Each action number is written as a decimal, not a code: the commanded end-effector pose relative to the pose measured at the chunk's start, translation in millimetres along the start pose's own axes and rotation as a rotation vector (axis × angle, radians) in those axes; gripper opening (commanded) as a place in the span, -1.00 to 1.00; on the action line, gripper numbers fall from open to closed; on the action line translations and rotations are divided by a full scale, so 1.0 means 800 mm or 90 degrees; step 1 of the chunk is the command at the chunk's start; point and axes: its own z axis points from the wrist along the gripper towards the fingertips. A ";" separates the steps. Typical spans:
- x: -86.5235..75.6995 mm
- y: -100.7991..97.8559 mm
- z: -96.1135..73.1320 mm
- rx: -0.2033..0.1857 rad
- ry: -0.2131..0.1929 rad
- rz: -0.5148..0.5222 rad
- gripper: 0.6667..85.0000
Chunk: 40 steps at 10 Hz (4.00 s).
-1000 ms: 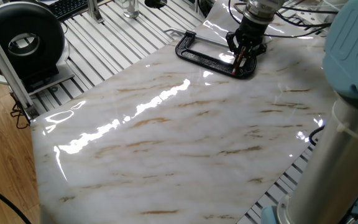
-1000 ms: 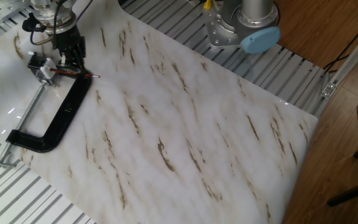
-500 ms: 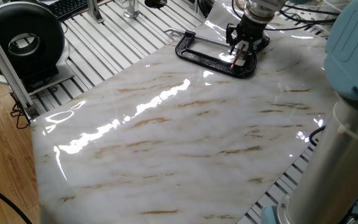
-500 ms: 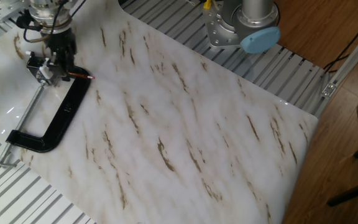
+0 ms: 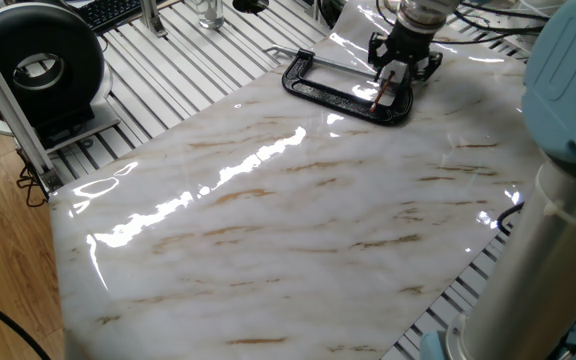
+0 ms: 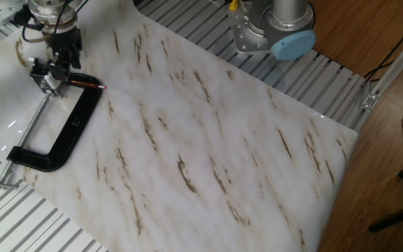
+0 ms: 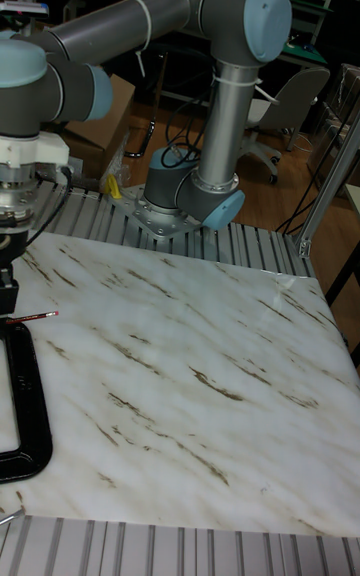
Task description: Insert the pencil into the pencil sharpener
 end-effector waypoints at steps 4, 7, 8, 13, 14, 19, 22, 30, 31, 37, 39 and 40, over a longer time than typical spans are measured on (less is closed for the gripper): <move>-0.016 0.034 -0.048 -0.045 -0.003 0.266 0.13; -0.039 0.036 -0.061 -0.061 -0.029 0.450 0.12; -0.043 0.034 -0.064 -0.063 -0.032 0.500 0.11; -0.079 0.014 -0.094 -0.040 -0.012 0.713 -0.06; -0.095 0.007 -0.102 -0.046 -0.023 0.753 -0.06; -0.193 -0.049 -0.121 -0.066 -0.036 1.082 -0.79; -0.216 -0.095 -0.100 -0.053 -0.080 1.217 -0.99; -0.196 -0.056 -0.137 -0.006 -0.072 1.114 -0.82; -0.221 -0.041 -0.151 -0.045 -0.071 1.125 -0.51; -0.287 -0.077 -0.150 -0.034 -0.036 1.263 -0.57; -0.289 -0.092 -0.147 -0.054 -0.055 1.349 -0.68; -0.287 -0.097 -0.152 -0.069 -0.075 1.360 -0.68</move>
